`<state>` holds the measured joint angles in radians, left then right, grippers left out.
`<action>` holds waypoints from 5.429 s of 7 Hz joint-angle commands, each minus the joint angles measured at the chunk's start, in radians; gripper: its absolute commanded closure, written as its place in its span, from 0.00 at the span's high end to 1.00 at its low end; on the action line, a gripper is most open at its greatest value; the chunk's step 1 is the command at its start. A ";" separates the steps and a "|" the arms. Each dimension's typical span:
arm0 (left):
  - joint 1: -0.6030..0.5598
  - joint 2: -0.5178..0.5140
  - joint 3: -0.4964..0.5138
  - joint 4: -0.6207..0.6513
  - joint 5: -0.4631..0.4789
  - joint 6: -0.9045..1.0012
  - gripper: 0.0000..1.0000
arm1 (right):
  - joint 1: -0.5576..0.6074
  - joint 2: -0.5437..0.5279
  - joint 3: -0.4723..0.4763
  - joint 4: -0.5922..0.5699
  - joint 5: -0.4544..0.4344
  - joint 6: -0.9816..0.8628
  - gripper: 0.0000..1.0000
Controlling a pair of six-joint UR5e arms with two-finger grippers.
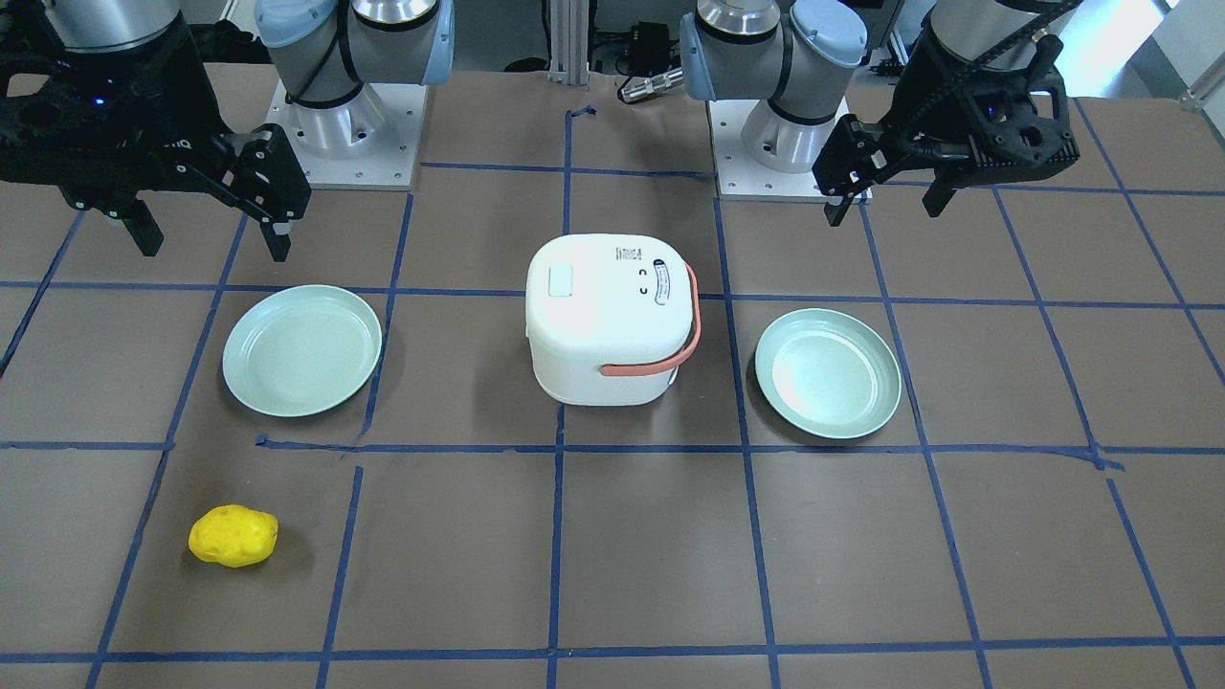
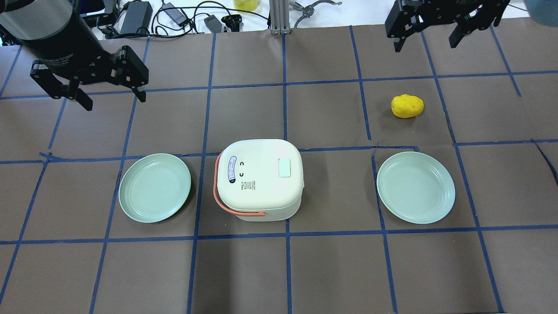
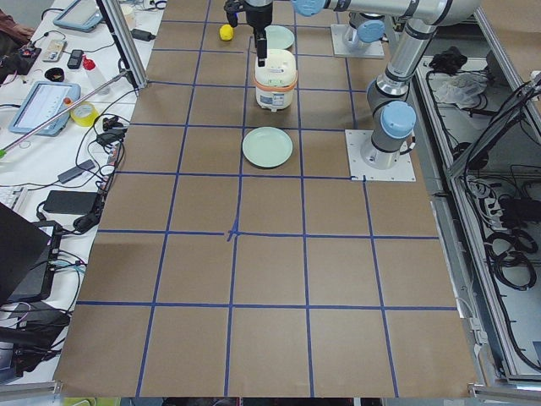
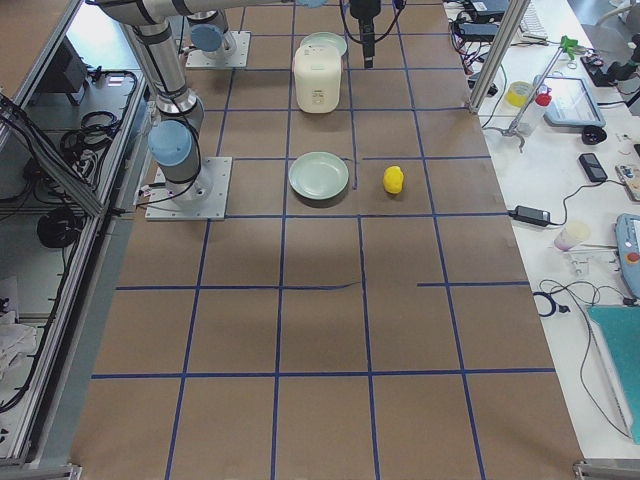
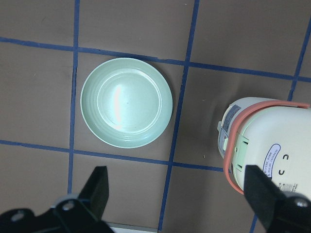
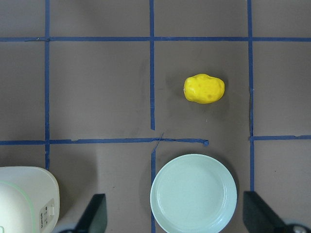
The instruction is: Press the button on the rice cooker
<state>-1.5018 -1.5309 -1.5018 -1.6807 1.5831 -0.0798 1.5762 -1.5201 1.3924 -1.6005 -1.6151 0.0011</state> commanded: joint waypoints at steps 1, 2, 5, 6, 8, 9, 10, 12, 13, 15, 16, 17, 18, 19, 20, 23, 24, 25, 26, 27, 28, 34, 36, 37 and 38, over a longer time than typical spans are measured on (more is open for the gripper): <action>0.000 0.000 0.000 0.001 0.000 0.000 1.00 | 0.005 0.000 0.002 0.002 0.009 0.003 1.00; 0.000 0.000 0.000 0.001 0.000 0.000 1.00 | 0.016 -0.002 0.007 0.011 0.015 0.017 1.00; 0.000 0.000 0.000 0.001 0.000 0.000 1.00 | 0.136 0.012 0.023 0.002 0.116 0.238 1.00; 0.000 0.000 0.000 0.000 0.000 0.000 1.00 | 0.221 0.032 0.031 -0.009 0.097 0.235 1.00; 0.000 0.000 0.000 0.001 0.000 0.000 1.00 | 0.310 0.057 0.080 -0.062 0.101 0.269 1.00; 0.000 0.000 0.000 0.000 0.000 0.000 1.00 | 0.332 0.057 0.117 -0.105 0.101 0.272 1.00; 0.000 0.000 0.000 0.001 0.000 0.000 1.00 | 0.361 0.060 0.161 -0.128 0.101 0.275 0.88; 0.000 0.000 0.000 0.001 0.000 0.000 1.00 | 0.404 0.063 0.241 -0.160 0.113 0.281 0.42; 0.000 0.000 0.000 0.000 0.000 0.000 1.00 | 0.407 0.072 0.261 -0.151 0.115 0.283 0.24; 0.000 0.000 0.000 0.000 0.000 0.000 1.00 | 0.459 0.098 0.270 -0.162 0.115 0.371 0.07; 0.000 0.000 0.000 0.000 0.000 0.000 1.00 | 0.467 0.104 0.273 -0.165 0.112 0.390 0.00; 0.000 0.000 0.000 0.000 0.000 0.000 1.00 | 0.467 0.106 0.274 -0.161 0.112 0.390 0.00; 0.000 0.000 0.000 0.001 0.000 0.000 1.00 | 0.467 0.112 0.275 -0.162 0.113 0.389 0.00; 0.000 0.000 0.000 0.000 0.000 0.000 1.00 | 0.467 0.124 0.275 -0.171 0.110 0.389 0.00; 0.000 0.000 0.000 0.000 0.000 0.000 1.00 | 0.466 0.136 0.275 -0.189 0.100 0.389 0.00; 0.000 0.000 0.000 0.001 0.000 0.000 1.00 | 0.466 0.146 0.286 -0.200 0.096 0.387 0.00; 0.000 0.000 0.000 0.000 0.000 0.000 1.00 | 0.464 0.146 0.287 -0.203 0.095 0.387 0.00; 0.000 0.000 0.000 0.001 0.000 0.000 1.00 | 0.459 0.143 0.284 -0.203 0.096 0.384 0.00; 0.000 0.000 0.000 0.001 0.000 0.000 1.00 | 0.440 0.129 0.248 -0.202 0.095 0.375 0.00; 0.000 0.000 0.000 0.001 0.000 0.000 1.00 | 0.439 0.111 0.206 -0.173 0.077 0.373 0.03; 0.000 0.000 0.000 0.001 0.000 0.000 1.00 | 0.427 0.095 0.177 -0.149 0.034 0.347 0.76; 0.000 0.000 0.000 0.001 0.000 0.000 1.00 | 0.038 0.057 -0.061 0.030 0.030 -0.149 1.00; 0.000 0.000 0.000 0.001 0.000 0.000 1.00 | -0.019 0.044 -0.065 0.045 0.030 -0.187 1.00; 0.000 0.000 0.000 0.001 0.000 0.000 1.00 | -0.018 0.043 -0.064 0.047 0.035 -0.187 1.00; 0.000 -0.002 0.000 0.001 0.000 0.000 1.00 | -0.018 0.043 -0.062 0.048 0.061 -0.176 1.00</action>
<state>-1.5018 -1.5312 -1.5018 -1.6797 1.5830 -0.0798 1.5621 -1.4760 1.3289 -1.5549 -1.5750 -0.1793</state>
